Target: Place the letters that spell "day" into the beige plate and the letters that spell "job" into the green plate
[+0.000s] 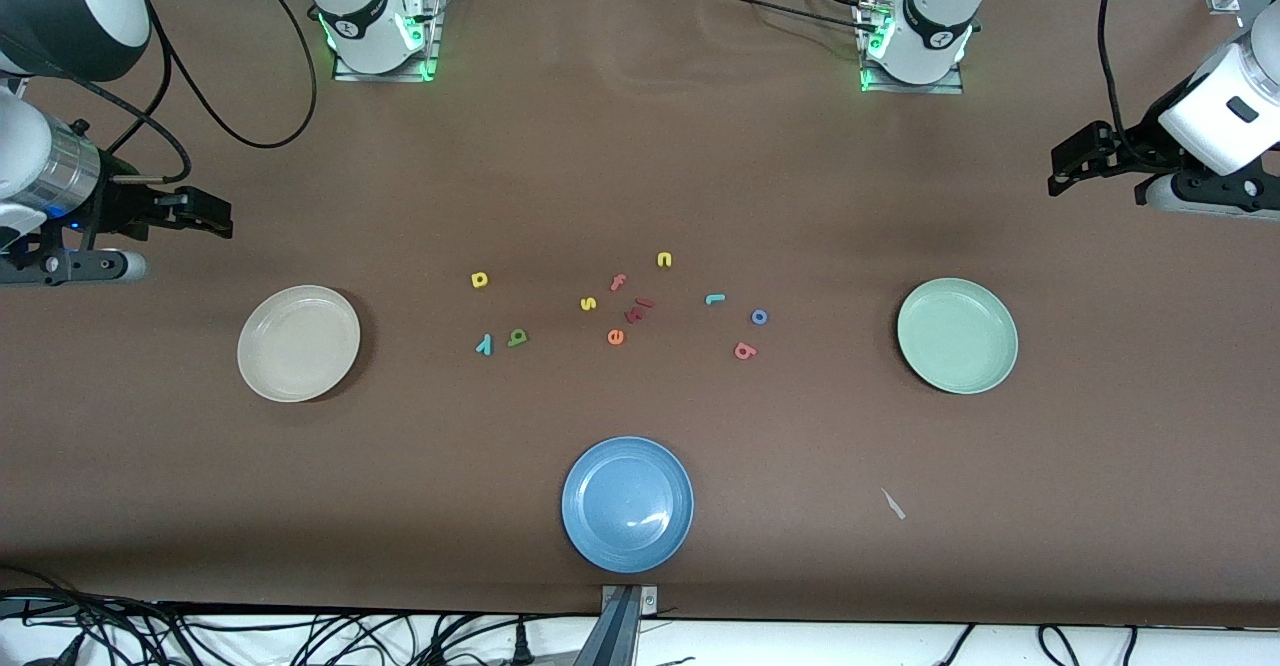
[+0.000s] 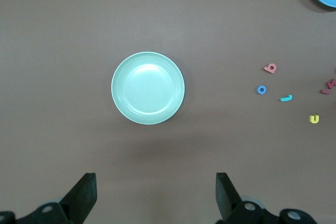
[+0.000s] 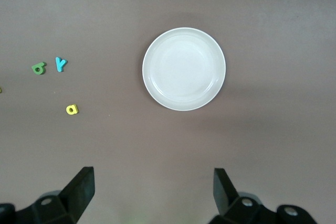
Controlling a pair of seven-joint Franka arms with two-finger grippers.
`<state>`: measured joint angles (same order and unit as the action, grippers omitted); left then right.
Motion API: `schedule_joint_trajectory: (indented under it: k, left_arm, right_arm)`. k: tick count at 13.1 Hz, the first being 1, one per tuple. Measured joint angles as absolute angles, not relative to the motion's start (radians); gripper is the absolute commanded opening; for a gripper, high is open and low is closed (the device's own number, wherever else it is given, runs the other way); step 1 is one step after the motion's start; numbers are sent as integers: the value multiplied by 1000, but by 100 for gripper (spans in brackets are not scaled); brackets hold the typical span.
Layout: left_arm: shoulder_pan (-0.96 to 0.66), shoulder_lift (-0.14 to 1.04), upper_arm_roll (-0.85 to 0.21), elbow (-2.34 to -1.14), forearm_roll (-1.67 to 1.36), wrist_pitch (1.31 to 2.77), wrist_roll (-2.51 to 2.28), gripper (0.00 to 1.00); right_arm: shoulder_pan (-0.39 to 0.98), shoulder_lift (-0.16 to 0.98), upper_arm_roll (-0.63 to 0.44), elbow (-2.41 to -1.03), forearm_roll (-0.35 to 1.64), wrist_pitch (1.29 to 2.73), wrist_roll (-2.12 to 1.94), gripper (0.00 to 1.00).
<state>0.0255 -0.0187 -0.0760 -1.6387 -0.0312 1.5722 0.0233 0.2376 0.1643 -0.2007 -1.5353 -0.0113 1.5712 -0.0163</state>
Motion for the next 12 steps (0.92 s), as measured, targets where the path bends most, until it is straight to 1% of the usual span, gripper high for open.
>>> schedule_joint_trajectory:
  k: [12]
  left_arm:
    - [25, -19, -76, -1639, -31, 1572, 23, 100]
  right_arm:
    - [237, 164, -201, -1535, -11, 1582, -16, 100]
